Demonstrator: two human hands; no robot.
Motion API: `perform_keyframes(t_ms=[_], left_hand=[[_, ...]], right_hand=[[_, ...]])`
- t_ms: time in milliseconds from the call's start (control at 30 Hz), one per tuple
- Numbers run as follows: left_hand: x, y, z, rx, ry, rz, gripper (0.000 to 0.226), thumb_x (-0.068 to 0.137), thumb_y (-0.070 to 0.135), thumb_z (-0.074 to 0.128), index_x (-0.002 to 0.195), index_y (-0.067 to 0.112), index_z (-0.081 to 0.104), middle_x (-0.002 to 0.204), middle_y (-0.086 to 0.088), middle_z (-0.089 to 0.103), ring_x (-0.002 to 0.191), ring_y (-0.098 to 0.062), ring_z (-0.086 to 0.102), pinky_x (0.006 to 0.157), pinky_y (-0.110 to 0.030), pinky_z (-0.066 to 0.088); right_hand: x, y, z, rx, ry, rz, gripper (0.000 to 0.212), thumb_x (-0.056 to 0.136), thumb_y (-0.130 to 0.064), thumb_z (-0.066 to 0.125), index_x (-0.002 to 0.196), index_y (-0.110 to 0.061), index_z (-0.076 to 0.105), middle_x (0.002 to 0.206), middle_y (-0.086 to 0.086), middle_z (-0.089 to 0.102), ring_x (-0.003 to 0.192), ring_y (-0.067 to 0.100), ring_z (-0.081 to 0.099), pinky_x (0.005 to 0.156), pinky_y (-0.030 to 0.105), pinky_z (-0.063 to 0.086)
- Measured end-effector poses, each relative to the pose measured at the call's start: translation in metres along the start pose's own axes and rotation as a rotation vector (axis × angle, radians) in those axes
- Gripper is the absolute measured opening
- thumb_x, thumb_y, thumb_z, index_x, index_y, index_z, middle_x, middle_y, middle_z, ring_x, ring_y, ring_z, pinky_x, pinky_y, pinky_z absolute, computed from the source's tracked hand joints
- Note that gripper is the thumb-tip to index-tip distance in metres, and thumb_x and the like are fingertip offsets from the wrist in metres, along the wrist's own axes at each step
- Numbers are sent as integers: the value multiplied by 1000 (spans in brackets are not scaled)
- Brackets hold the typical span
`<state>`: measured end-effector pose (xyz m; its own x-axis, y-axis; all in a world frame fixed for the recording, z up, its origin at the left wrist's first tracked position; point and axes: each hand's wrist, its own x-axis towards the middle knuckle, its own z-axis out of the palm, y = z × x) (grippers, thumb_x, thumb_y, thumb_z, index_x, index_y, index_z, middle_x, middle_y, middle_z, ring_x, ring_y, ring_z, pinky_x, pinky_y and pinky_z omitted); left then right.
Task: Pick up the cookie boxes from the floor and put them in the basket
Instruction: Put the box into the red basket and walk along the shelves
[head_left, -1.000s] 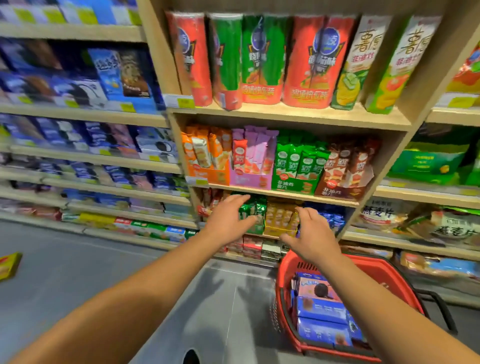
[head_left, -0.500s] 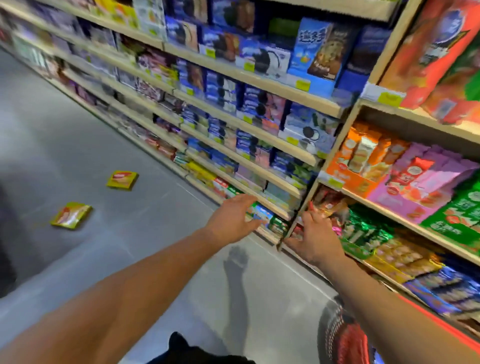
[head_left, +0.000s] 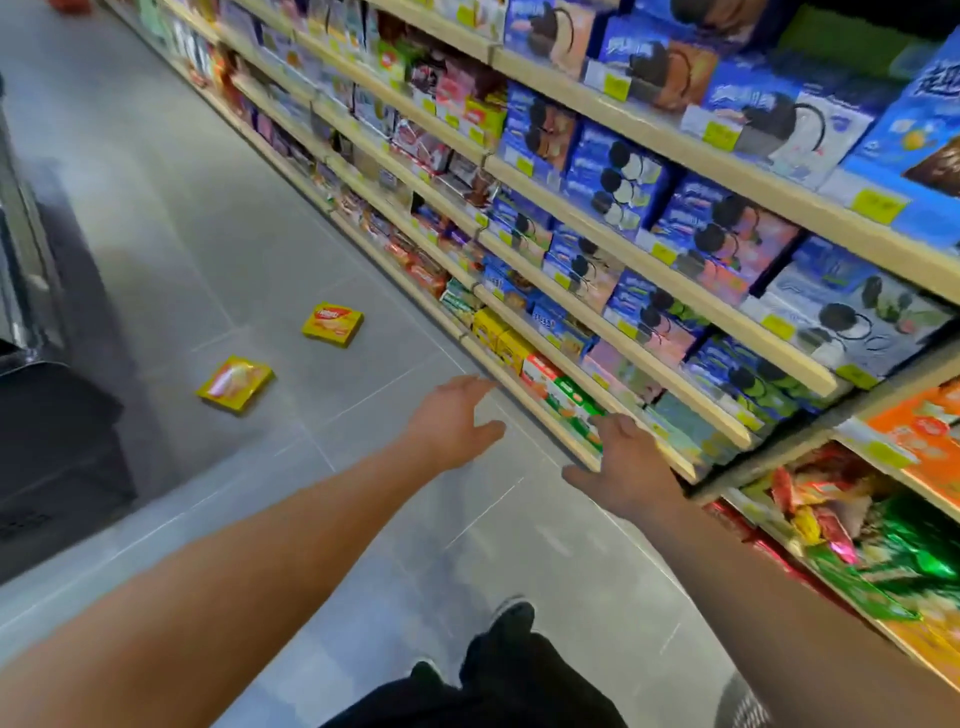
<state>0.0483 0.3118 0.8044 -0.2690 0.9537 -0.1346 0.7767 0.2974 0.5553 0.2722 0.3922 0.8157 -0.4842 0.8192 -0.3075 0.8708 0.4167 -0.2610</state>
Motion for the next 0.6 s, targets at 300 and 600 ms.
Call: perform_keyframes(t_ms=[300, 600], left_hand=[[81, -109, -18, -36, 16, -216, 65, 85, 42, 63, 143, 20, 42, 148, -9, 41, 136, -26, 39, 110, -35, 33], [188, -203, -27, -143, 2, -480, 64, 87, 39, 63, 142, 14, 43, 147, -8, 44, 134, -24, 41, 111, -30, 30]], right_hand=[[147, -88, 33, 16, -80, -135, 81, 75, -53, 71, 141, -16, 40, 142, 9, 40, 127, 33, 41, 101, 41, 42], [317, -162, 64, -107, -316, -286, 82, 76, -53, 68, 142, -17, 38, 144, 9, 38, 127, 34, 42, 101, 43, 42]])
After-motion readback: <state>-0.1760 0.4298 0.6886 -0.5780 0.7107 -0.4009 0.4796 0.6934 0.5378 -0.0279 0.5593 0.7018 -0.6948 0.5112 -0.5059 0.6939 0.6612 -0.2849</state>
